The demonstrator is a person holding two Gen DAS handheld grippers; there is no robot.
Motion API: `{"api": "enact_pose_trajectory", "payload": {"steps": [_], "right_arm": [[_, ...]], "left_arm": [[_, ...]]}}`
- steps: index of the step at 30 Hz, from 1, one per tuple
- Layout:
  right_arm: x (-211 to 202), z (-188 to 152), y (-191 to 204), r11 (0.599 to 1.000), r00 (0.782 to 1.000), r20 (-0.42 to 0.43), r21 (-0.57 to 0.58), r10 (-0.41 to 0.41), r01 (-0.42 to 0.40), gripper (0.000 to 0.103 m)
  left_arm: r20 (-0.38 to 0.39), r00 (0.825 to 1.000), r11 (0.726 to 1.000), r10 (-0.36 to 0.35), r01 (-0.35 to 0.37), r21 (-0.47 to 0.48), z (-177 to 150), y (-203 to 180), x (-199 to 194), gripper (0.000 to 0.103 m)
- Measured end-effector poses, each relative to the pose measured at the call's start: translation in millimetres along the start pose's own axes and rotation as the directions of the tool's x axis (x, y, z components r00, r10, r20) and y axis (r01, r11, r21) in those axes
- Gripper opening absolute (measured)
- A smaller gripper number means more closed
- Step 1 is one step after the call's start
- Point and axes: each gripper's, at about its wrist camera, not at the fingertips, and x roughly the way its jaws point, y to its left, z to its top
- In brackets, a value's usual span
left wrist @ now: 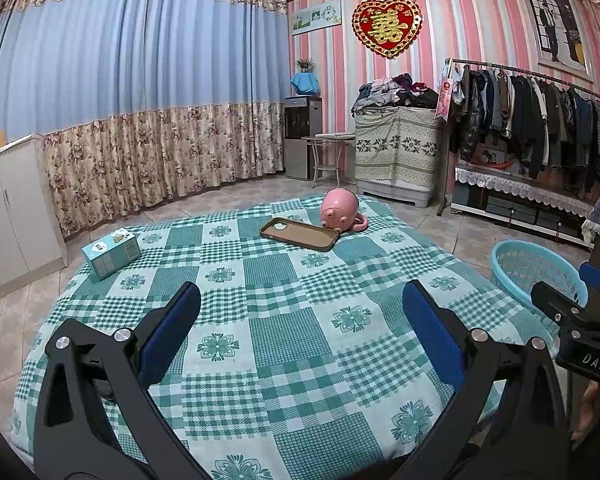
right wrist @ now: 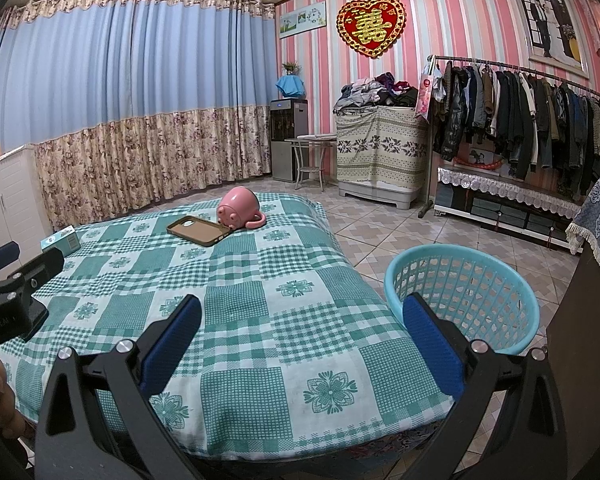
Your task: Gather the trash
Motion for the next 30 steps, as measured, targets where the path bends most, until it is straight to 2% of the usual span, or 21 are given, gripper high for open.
{"api": "enact_pose_trajectory", "payload": {"steps": [30], "right_arm": [[-0.8,0.4,-0.7,1.0,1.0,0.0,0.002,0.0,0.0,0.098]], "left_arm": [[0.005,1.0,1.0,-0.001,0.001,0.002,2.4,-2.4,-0.6,0.098]]}}
